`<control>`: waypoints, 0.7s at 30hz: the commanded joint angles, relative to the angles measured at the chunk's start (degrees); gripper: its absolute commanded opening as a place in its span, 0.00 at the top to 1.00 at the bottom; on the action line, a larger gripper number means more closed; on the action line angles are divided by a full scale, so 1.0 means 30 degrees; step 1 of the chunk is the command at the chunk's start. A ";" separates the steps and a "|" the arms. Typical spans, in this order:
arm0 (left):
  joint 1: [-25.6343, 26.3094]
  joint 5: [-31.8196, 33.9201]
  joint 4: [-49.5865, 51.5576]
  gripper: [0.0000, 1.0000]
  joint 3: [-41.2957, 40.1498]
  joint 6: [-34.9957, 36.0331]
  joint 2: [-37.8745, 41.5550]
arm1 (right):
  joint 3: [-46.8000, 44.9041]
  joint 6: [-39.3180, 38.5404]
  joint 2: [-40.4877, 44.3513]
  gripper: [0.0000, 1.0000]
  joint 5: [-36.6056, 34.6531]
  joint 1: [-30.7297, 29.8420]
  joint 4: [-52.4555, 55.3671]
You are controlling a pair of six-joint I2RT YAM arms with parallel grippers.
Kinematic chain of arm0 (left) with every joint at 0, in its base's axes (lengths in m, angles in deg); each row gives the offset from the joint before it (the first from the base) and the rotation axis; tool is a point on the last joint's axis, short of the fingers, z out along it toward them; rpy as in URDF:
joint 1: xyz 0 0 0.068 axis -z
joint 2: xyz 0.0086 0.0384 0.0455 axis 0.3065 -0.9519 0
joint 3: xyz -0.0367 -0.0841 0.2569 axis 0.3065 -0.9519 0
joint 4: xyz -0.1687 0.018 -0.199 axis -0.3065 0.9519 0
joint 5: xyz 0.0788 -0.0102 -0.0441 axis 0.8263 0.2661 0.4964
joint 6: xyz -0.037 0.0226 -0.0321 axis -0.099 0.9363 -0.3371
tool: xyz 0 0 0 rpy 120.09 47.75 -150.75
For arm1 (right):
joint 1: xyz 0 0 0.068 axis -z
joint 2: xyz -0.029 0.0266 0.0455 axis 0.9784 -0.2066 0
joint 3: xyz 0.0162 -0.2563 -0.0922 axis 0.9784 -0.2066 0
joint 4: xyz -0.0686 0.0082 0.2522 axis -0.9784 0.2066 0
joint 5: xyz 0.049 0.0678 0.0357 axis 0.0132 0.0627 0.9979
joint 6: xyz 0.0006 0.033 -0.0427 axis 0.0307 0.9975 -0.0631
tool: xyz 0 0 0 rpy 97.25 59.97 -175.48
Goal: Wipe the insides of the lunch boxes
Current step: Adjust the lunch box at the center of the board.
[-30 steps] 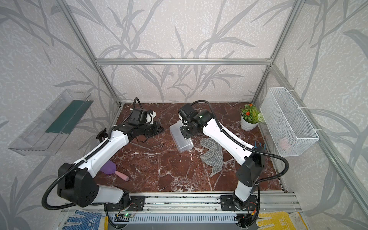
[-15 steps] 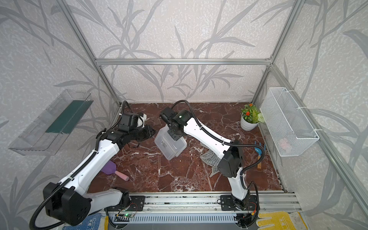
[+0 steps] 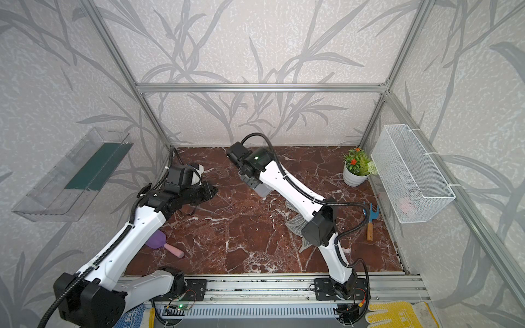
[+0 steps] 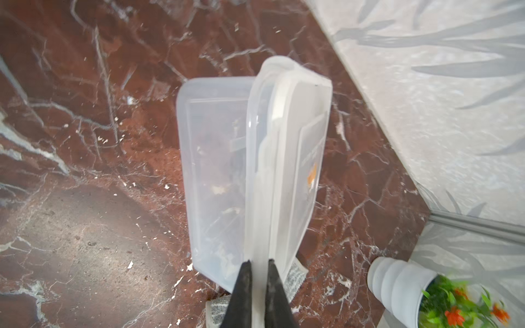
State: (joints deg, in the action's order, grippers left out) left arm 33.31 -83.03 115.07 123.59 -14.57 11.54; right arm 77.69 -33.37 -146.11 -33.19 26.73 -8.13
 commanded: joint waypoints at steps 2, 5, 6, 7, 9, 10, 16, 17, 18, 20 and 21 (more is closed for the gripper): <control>-0.0101 0.0919 0.0973 0.91 -0.0431 -0.0246 0.1215 | -0.0224 -0.0356 -0.2113 1.00 0.0690 -0.1507 0.0083; -0.0222 0.1582 0.1457 0.91 -0.0729 -0.0307 0.2069 | -0.0627 0.0159 -0.2357 1.00 0.0976 -0.2062 -0.0439; -0.0298 0.1861 0.1584 0.91 -0.0873 -0.0336 0.2446 | -0.0848 0.0363 -0.2371 1.00 0.1221 -0.2201 -0.0607; -0.0342 0.2110 0.1679 0.91 -0.1032 -0.0314 0.2789 | -0.1166 0.0535 -0.2324 1.00 0.1516 -0.2267 -0.0796; -0.0578 0.2529 0.2038 0.91 -0.1297 -0.0185 0.3545 | -0.2355 0.0897 -0.1985 1.00 0.2243 -0.2322 -0.1406; -0.0716 0.2683 0.2270 0.91 -0.1314 -0.0112 0.3765 | -0.3091 0.1003 -0.1731 1.00 0.2424 -0.2311 -0.1772; -0.1169 0.3387 0.3632 0.91 -0.0909 0.0443 0.4029 | -0.8365 0.1120 0.0375 1.00 0.3799 -0.2950 -0.4173; -0.1196 0.3490 0.3755 0.91 -0.0822 0.0495 0.3976 | -0.9220 0.1020 0.0835 1.00 0.4098 -0.2952 -0.4537; -0.1214 0.3506 0.3853 0.91 -0.0744 0.0519 0.3968 | -1.0042 0.0851 0.1323 1.00 0.4334 -0.2944 -0.4963; -0.1247 0.3567 0.3884 0.91 -0.0640 0.0569 0.3953 | -1.1322 0.0579 0.2096 1.00 0.4588 -0.2951 -0.5602; -0.1256 0.3565 0.3879 0.91 -0.0562 0.0545 0.3960 | -1.1943 0.0452 0.2463 0.97 0.4660 -0.2951 -0.5898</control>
State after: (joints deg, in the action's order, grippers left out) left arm 29.95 -74.22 124.53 120.09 -13.96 23.21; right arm 46.81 -32.05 -140.09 -24.42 18.18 -24.87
